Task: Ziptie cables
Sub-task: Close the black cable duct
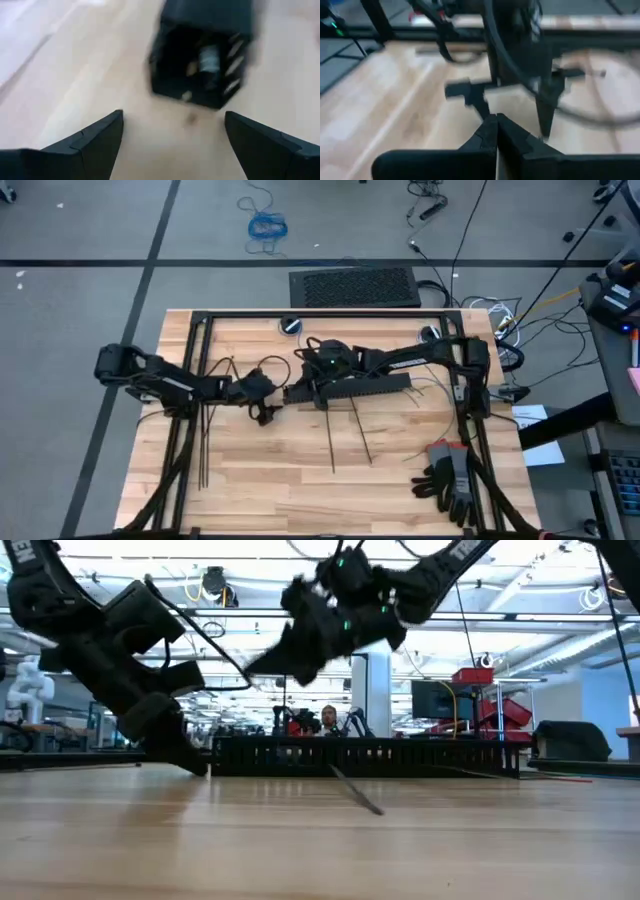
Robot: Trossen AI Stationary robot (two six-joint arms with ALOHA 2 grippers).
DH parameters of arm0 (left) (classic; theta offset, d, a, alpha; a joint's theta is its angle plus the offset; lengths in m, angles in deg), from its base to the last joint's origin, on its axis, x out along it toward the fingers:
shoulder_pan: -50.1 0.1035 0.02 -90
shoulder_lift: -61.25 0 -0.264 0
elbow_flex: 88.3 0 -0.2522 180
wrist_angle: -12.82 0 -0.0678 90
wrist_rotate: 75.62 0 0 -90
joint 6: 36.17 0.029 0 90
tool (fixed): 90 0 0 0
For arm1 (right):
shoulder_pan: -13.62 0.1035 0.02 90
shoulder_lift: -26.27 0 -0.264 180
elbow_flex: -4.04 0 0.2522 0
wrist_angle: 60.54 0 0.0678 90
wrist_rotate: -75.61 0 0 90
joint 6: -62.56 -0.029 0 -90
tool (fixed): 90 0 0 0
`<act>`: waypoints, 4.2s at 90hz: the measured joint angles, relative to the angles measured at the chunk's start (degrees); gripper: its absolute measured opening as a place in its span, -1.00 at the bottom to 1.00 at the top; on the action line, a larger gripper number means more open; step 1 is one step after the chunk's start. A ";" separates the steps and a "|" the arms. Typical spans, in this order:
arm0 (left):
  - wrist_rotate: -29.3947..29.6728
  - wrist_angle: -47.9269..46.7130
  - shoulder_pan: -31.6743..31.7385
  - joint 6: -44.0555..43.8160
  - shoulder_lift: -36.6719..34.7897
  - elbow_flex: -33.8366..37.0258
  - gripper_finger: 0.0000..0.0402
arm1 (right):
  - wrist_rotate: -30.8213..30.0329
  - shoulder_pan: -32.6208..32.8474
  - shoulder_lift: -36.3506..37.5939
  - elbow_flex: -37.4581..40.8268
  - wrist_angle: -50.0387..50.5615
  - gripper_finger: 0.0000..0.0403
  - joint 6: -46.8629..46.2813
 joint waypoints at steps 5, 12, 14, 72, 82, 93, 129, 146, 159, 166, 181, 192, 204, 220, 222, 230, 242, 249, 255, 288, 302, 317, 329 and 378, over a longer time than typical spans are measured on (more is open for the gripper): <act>-0.84 1.44 -0.42 2.00 -0.01 -0.05 0.70 | -3.82 0.08 1.07 -0.02 3.02 -1.00 -1.65; 0.90 2.50 -0.20 3.31 0.89 0.50 0.70 | -9.10 -0.37 2.25 1.37 7.98 -1.00 -2.14; 1.89 3.78 -0.18 3.53 1.25 1.16 0.70 | -9.52 -0.47 2.32 1.96 8.50 -1.00 -2.21; 5.90 34.60 3.55 9.37 9.90 9.36 0.70 | -11.25 0.61 1.38 8.47 -1.79 -1.00 -8.68; 4.78 38.96 6.59 10.47 13.35 8.13 0.70 | -10.93 0.73 1.38 8.48 -1.73 -1.00 -7.98; -0.50 40.84 9.10 10.64 16.32 6.47 0.70 | -10.56 0.69 1.38 8.48 -1.68 -1.00 -7.93; -6.38 41.89 10.86 9.10 25.30 3.09 0.56 | -9.25 0.66 1.38 8.48 -0.70 -1.00 -6.56; -6.21 43.55 10.86 8.19 28.16 3.32 0.42 | -7.78 0.66 1.38 8.46 -0.29 -1.00 -5.66; -6.12 45.73 10.73 7.53 28.30 3.43 0.38 | -7.72 0.66 1.38 8.47 -0.22 -1.00 -4.86; -6.12 46.55 10.73 6.13 28.33 3.43 0.36 | -7.72 0.60 1.38 8.46 -0.25 -1.00 -4.55; -6.08 46.66 10.73 6.10 28.33 3.43 0.34 | -8.15 -1.32 0.67 8.41 -1.45 -1.00 -3.57; -6.05 46.64 10.73 6.36 28.35 3.34 0.34 | -8.58 -4.10 -0.82 8.45 -4.07 -1.00 -3.41; -6.07 46.47 10.69 6.26 28.35 3.28 0.33 | -7.69 -5.92 -2.54 8.35 -6.49 -1.00 -4.63; -6.05 46.45 10.73 5.97 28.35 3.17 0.25 | -4.68 -5.92 -5.62 8.11 -8.55 -1.00 -7.37; -6.05 46.42 10.73 5.96 28.35 3.13 0.25 | -4.72 -5.94 -6.04 7.87 -8.55 -1.00 -7.54; -6.05 46.34 10.73 5.99 28.35 3.04 0.24 | -4.42 -5.76 -8.26 6.02 -8.85 -1.00 -7.73; -6.05 46.10 10.71 6.26 28.35 3.04 0.24 | -0.66 -5.83 -12.63 1.95 -9.54 -1.00 -8.63; -6.08 46.00 10.69 6.21 28.35 3.04 0.24 | 0.52 -5.62 -14.57 -0.28 -9.53 -1.00 -8.91; -6.05 45.56 10.71 6.21 28.35 2.97 0.24 | 0.95 -5.56 -15.03 -1.06 -9.03 -1.00 -8.95; -6.18 43.76 10.69 5.10 28.30 3.06 0.23 | 0.58 -5.87 -12.19 -1.09 -0.24 -1.00 -6.62; -6.23 43.76 10.69 4.89 28.33 3.06 0.23 | -0.15 -6.18 -11.41 -1.05 2.67 -1.00 -6.09; -6.25 43.76 10.64 4.88 28.33 3.15 0.23 | -1.39 -6.24 -10.70 -0.84 5.27 -1.00 -4.55; -6.21 43.80 10.64 4.89 28.33 3.17 0.23 | -1.68 -5.75 -10.74 -0.79 3.32 -1.00 -4.14; -6.08 43.75 10.60 4.81 28.35 3.23 0.23 | -1.50 -4.37 -10.93 -0.72 0.09 -1.00 -4.10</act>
